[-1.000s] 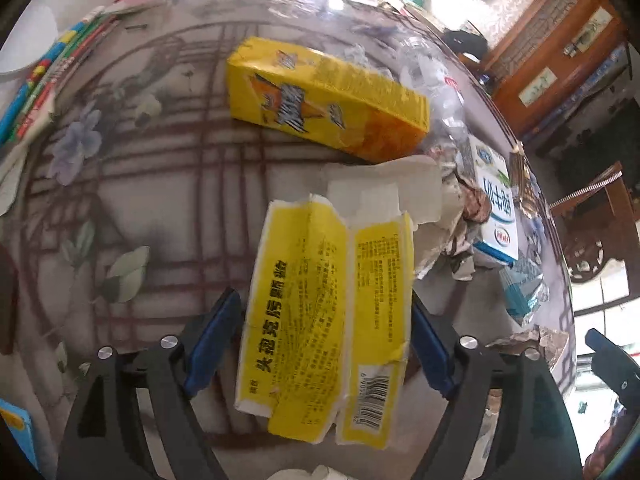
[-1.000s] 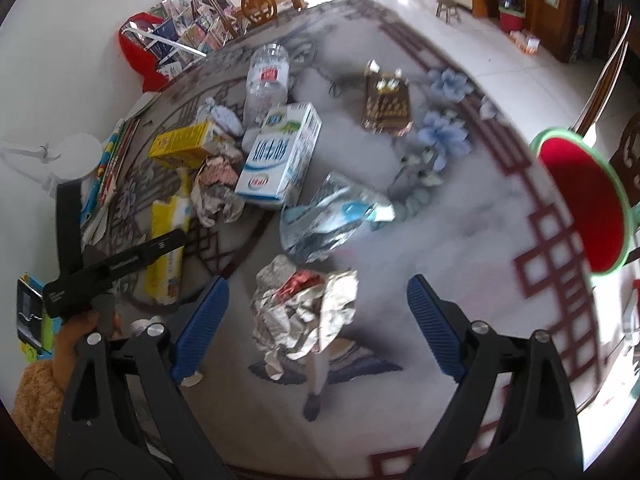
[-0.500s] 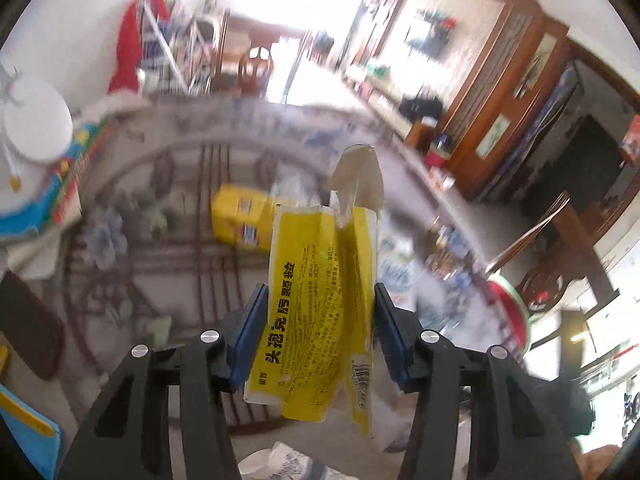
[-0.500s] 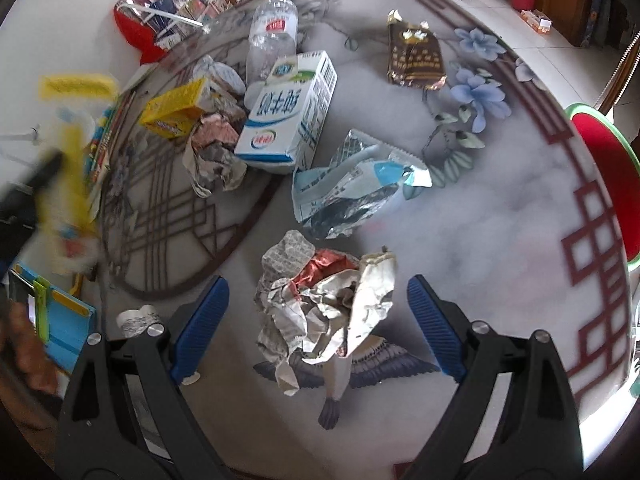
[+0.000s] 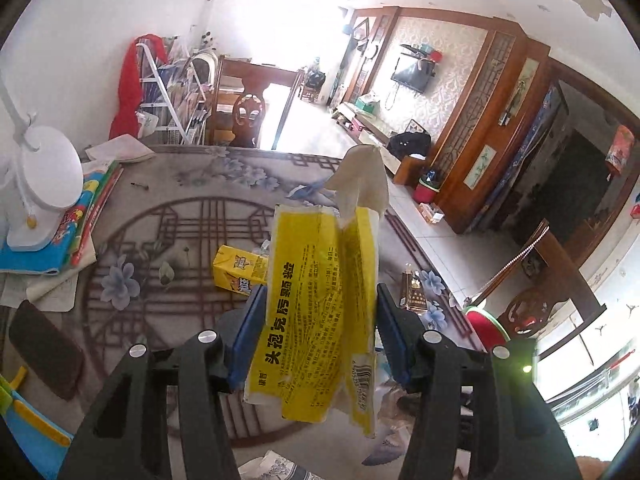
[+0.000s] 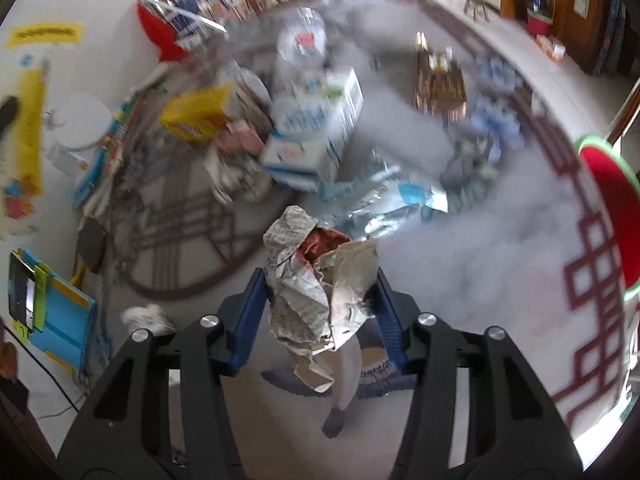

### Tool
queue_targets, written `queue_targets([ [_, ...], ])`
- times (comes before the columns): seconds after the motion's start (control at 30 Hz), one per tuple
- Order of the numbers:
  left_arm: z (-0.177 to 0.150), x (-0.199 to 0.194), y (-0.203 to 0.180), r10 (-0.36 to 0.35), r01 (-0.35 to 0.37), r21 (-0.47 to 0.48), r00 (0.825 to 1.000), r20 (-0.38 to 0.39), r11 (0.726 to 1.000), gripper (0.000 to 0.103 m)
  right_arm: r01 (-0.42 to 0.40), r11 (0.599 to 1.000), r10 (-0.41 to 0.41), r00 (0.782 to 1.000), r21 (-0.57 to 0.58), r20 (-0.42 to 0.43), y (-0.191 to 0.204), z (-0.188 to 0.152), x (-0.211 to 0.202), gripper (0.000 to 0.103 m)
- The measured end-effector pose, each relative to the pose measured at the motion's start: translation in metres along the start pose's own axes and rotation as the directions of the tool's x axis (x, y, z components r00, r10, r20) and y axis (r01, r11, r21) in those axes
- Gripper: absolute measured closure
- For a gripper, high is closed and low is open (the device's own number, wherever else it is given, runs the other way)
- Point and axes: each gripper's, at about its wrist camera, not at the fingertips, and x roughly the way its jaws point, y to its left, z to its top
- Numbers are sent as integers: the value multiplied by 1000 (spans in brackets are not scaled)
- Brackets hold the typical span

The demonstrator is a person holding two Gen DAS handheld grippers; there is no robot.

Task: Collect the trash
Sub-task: 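Lift the yellow wrapper with the left gripper while the right gripper grasps the crumpled foil, then carry the yellow wrapper and crumpled foil toward the red bucket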

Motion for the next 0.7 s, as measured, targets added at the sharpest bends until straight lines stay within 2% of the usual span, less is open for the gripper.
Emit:
queue_targets([
  [0.23, -1, 4, -6, -8, 8, 19, 1000, -3, 1000, 51, 18, 998, -8, 988, -66, 156, 13, 19, -54, 52],
  [0.5, -2, 1, -16, -7, 7, 35, 1000, 6, 999, 51, 40, 994, -12, 963, -98, 270, 17, 22, -92, 52],
  [0.7, -4, -6, -20, 3, -4, 40, 1000, 19, 999, 50, 44, 993, -8, 948, -106, 318, 15, 24, -109, 52],
])
